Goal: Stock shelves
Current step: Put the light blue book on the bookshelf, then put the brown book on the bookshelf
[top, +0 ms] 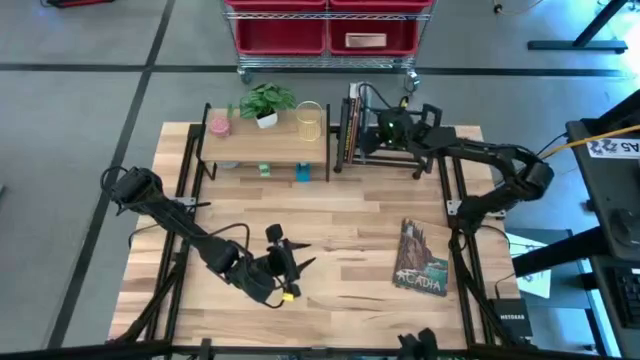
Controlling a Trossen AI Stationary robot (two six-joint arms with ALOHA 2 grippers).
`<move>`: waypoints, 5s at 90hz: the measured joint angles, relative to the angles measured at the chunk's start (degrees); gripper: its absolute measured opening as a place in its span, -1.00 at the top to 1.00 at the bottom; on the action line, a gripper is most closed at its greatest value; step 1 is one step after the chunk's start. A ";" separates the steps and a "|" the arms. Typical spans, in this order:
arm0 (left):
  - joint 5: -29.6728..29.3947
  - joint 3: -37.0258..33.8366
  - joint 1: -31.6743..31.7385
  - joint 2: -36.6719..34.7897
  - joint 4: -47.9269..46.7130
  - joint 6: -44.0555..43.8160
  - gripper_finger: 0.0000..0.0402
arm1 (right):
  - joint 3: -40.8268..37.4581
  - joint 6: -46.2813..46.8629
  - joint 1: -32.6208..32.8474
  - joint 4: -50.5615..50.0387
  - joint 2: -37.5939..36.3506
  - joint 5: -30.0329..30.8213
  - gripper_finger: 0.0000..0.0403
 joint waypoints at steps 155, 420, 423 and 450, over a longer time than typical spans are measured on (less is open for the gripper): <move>0.02 -0.01 0.01 0.01 -0.06 0.19 0.24 | -1.34 -34.69 23.98 -26.83 -1.84 24.30 0.62; 0.48 -0.03 -0.73 0.02 -3.49 -1.34 0.24 | -11.57 104.60 84.96 -45.42 2.20 3.76 -0.33; 0.45 -0.04 -0.56 0.02 -3.48 -1.51 0.24 | -11.59 102.61 84.38 -44.19 2.38 5.40 -0.33; 0.48 -0.07 -0.42 0.02 -2.74 -2.30 0.24 | -11.80 62.25 75.48 -16.36 4.58 14.41 -0.33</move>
